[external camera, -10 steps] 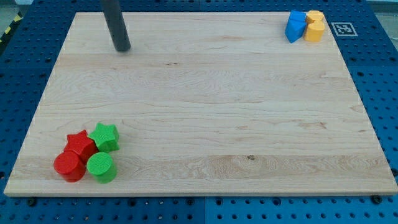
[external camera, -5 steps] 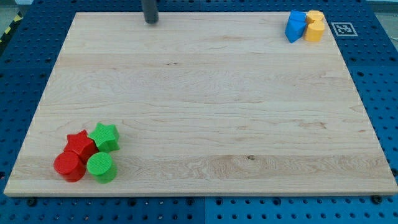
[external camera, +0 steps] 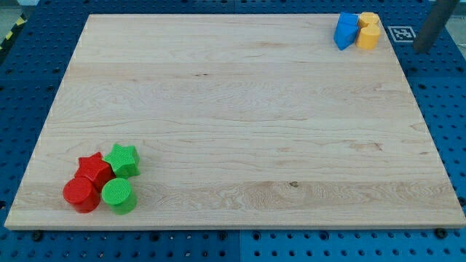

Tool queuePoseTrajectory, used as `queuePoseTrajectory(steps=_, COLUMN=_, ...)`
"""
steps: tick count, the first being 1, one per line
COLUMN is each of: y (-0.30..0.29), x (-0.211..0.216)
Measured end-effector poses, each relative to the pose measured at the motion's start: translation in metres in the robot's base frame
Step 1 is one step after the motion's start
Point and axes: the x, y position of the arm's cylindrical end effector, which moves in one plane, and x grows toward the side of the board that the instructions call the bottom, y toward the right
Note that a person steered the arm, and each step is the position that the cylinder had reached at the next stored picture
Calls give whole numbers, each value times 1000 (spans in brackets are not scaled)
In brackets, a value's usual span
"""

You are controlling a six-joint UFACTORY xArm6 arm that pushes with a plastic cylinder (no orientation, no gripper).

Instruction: Push the blue blocks diagonally to the bottom to the left side of the yellow blocks

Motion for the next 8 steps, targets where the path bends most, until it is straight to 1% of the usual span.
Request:
queuePoseTrajectory(steps=1, y=-15, x=-70)
queuePoseTrajectory(steps=2, y=-29, x=-105)
queuePoseTrajectory(steps=3, y=-58, x=-104)
queuePoseTrajectory(steps=4, y=-90, x=-92)
queuePoseTrajectory(steps=7, y=-142, x=-47)
queuePoseTrajectory(steps=8, y=-150, x=-31)
